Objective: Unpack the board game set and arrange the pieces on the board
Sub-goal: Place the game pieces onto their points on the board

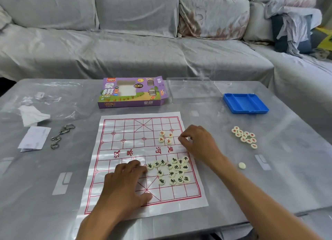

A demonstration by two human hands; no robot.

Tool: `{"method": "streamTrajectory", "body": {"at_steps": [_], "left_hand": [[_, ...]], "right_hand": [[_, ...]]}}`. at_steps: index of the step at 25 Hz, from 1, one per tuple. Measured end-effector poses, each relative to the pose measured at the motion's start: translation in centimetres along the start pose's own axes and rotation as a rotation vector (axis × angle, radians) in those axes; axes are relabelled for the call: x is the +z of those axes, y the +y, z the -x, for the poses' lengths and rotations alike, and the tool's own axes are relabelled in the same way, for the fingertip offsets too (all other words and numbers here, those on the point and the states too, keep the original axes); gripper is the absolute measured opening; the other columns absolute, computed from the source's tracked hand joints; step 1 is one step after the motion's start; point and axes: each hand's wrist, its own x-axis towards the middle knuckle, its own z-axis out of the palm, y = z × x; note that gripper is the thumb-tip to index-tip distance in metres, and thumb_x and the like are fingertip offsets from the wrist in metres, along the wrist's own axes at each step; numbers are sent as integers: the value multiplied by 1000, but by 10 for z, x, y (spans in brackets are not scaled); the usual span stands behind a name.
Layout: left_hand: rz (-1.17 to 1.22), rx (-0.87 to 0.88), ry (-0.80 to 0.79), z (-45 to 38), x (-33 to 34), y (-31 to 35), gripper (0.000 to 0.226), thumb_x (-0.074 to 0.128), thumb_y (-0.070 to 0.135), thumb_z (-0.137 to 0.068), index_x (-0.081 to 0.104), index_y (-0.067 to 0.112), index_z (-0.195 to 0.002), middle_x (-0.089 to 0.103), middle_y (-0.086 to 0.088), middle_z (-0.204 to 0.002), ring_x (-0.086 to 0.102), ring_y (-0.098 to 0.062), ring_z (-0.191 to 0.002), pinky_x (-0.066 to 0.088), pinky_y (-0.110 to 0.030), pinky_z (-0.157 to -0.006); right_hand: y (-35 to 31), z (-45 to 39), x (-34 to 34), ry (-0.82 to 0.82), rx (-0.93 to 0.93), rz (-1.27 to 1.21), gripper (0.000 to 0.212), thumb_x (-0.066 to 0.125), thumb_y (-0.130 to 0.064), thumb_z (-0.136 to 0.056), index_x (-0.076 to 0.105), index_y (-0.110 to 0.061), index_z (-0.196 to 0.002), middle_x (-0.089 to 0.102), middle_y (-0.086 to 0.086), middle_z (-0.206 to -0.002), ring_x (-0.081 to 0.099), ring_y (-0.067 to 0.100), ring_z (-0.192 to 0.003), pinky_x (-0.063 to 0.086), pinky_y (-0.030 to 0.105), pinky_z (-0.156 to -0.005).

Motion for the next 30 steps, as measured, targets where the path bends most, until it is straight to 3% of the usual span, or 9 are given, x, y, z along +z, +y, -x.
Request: {"method": "streamTrajectory", "body": {"at_steps": [2,4,6,8,13,19,25,28,30], "left_hand": [[1,-1,-2,-1,2,1,68,51,68,-70,37,44,-133,25,25,-146,26,-11,-134,32,-35,-100],[25,-5,-2,-1,3,1,67,55,67,-71,39,44,-132,27,25,-144,28,-12,-132,33,-36,-98],[23,-16,-6,0,3,2,65,57,65,-72,39,44,-131,27,25,-143,28,-11,-131,32,-36,-98],[31,-17,12,2,1,4,64,56,63,-73,40,44,-132,27,25,-144,27,-10,-132,32,-35,-99],[23,-10,7,3,-2,7,64,56,63,-77,36,43,-135,23,25,-148,22,-10,-136,29,-35,-105],[19,-20,-26,2,-2,5,68,49,69,-71,36,45,-134,20,26,-148,22,-9,-136,30,-35,-104],[-9,-13,-44,-2,-2,2,68,54,69,-77,31,47,-137,14,25,-152,18,-9,-139,29,-36,-109],[-19,-16,-39,-3,-1,5,70,51,70,-74,31,47,-136,17,26,-149,21,-9,-137,32,-35,-106],[1,-6,-24,-1,-2,7,77,41,74,-64,33,47,-135,19,26,-148,23,-9,-135,33,-33,-103]], "right_hand": [[32,17,-36,-11,217,227,22,58,-44,-88,63,-24,-96,64,-3,-99,59,17,-87,51,33,-76],[64,39,-66,-179,495,483,42,60,-56,-83,54,-23,-108,61,2,-111,59,21,-97,47,34,-78],[85,56,-74,-356,602,457,45,61,-56,-80,51,-23,-108,60,2,-113,59,20,-99,47,33,-79],[91,58,-66,-428,563,330,24,62,-44,-80,56,-24,-93,63,-2,-98,61,15,-88,51,30,-77],[73,49,-53,-273,423,-18,9,67,-21,-81,70,-18,-74,69,-2,-68,66,14,-59,59,33,-65],[10,-5,-8,-132,178,-480,10,63,-15,-91,73,-16,-92,72,-2,-79,67,6,-67,50,15,-61],[21,-26,9,-23,195,-171,20,59,-31,-90,71,-16,-86,70,-3,-84,63,13,-74,54,32,-71],[84,-7,-40,129,417,168,13,53,-25,-90,62,-17,-93,62,1,-92,58,19,-79,50,34,-70],[130,16,-65,98,647,318,13,52,-20,-86,58,-18,-98,56,5,-101,55,26,-88,45,34,-71]]}}
